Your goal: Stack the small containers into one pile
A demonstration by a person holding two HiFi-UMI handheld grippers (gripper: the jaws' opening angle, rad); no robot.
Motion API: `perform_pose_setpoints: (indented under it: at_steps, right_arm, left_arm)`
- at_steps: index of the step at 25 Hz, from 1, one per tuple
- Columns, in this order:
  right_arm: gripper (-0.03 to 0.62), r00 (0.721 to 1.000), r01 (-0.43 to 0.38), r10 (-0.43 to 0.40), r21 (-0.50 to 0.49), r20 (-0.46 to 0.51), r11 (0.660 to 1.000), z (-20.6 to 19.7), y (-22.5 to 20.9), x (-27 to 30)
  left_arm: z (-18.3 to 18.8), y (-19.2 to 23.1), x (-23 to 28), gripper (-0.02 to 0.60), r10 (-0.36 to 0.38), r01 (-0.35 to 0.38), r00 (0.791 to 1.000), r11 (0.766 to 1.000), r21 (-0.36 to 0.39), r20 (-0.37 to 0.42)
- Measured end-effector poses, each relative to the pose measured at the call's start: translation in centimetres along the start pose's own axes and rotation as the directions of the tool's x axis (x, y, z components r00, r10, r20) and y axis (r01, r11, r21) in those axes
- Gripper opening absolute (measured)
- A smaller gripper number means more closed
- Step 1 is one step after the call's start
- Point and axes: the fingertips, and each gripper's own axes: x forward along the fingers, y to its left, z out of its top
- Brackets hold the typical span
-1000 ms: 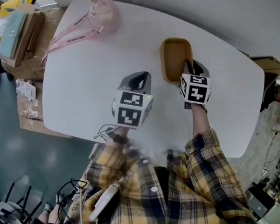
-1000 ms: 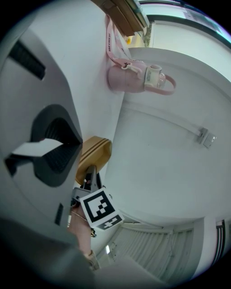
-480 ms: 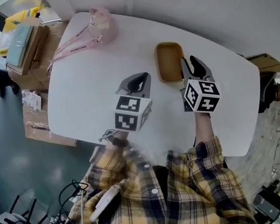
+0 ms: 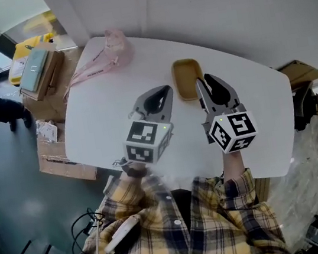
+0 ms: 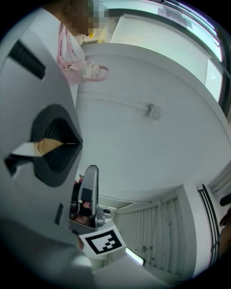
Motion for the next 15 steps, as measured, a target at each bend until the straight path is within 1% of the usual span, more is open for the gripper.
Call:
perform_pose_setpoints:
  at_steps: [2, 5, 9, 15]
  right_arm:
    - [0.079, 0.999, -0.015, 0.016, -0.028, 0.029, 0.999, 1.0, 1.0, -1.0]
    - [0.061, 0.998, -0.033, 0.037, -0.069, 0.059, 0.997, 2.3, 2.4, -2.4]
    - [0.035, 0.995, -0.046, 0.051, -0.062, 0.09, 0.997, 3.0, 4.0, -4.1]
    - [0.017, 0.995, -0.038, 0.042, -0.048, 0.089, 0.998, 2.0, 4.6, -5.7]
  left_arm:
    - [1.0, -0.8, -0.5, 0.018, -0.011, 0.01, 0.999, 1.0, 0.029, 0.032]
    - [2.2, -2.2, -1.2, 0.018, -0.038, 0.034, 0.997, 0.997, 0.07, 0.064]
    - [2.8, -4.0, -2.2, 0.018, -0.068, 0.057, 0.995, 0.989, 0.14, 0.076]
    - [3.3, -5.8, -3.1, 0.018, -0.108, 0.089, 0.988, 0.982, 0.165, 0.11]
